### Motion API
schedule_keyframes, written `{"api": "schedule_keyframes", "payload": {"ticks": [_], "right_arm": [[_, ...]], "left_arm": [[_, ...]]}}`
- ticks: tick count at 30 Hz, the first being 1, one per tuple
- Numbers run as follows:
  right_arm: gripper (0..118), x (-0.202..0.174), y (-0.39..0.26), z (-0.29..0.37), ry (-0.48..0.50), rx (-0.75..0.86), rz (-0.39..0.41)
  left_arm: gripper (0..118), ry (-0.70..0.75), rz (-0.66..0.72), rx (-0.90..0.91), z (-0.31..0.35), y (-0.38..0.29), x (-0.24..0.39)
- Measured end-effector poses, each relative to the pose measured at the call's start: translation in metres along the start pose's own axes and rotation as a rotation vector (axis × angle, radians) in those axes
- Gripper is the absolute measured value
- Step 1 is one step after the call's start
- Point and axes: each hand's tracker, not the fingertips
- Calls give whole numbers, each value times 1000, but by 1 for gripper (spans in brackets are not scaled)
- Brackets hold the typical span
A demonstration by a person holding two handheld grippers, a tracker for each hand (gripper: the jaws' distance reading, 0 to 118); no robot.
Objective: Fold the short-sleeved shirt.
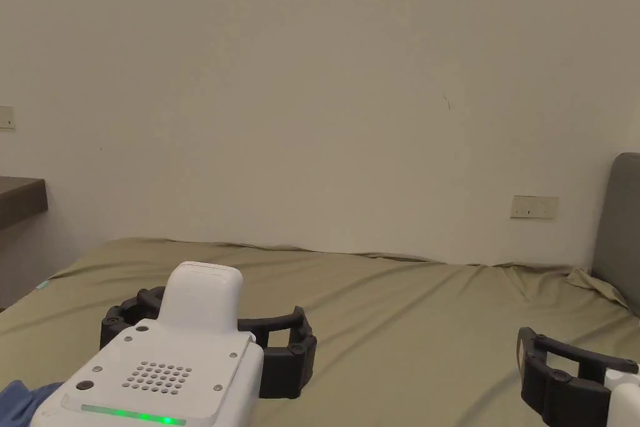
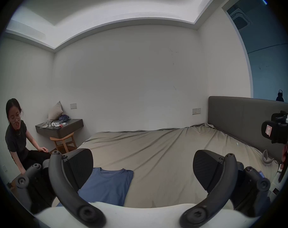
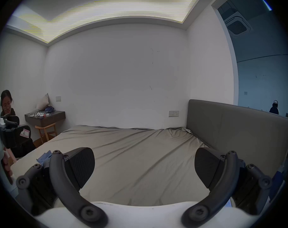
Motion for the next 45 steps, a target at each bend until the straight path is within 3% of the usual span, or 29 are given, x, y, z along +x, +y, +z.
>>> {"api": "schedule_keyframes", "payload": {"ticks": [29, 30, 31, 32, 33, 34, 36, 37, 38, 39, 40, 41, 43, 44, 45], "right_arm": [[118, -1, 3, -6, -9, -23, -11], [118, -3, 8, -10, -26, -28, 38], [118, -13, 14, -10, -81, 37, 183], [118, -27, 16, -8, -123, 129, 389], [118, -47, 12, -7, -173, 234, 693], [118, -63, -1, -8, -215, 319, 1041], [118, -76, -32, -16, -268, 436, 1580], [118, -79, -44, -20, -275, 435, 1696], [118, -80, -52, -23, -220, 419, 1722], [118, -83, -55, -22, -137, 380, 1659], [118, -87, -55, -20, -58, 332, 1564], [118, -88, -51, -20, -15, 296, 1485], [118, -80, -34, -25, -32, 252, 1285], [118, -74, -23, -27, -32, 247, 1165], [118, -67, -9, -30, -31, 240, 973]], "left_arm": [[118, -5, -3, 17, 2, 2, 1], [118, -19, 28, 40, 3, 2, -1], [118, -39, 113, 92, 5, 0, -6], [118, -70, 247, 134, 5, -4, -15], [118, -122, 437, 139, 3, -11, -28], [118, -159, 713, 57, -1, -25, -43], [118, -261, 1211, -156, -19, -64, -69], [118, -310, 1433, -281, -30, -89, -76], [118, -326, 1573, -389, -40, -113, -79], [118, -319, 1668, -454, -45, -132, -79], [118, -241, 1627, -421, -46, -139, -81], [118, -153, 1499, -362, -39, -130, -82], [118, 30, 1112, -175, -26, -87, -81], [118, 69, 939, -82, -19, -64, -74], [118, 88, 769, -4, -16, -41, -68]]}}
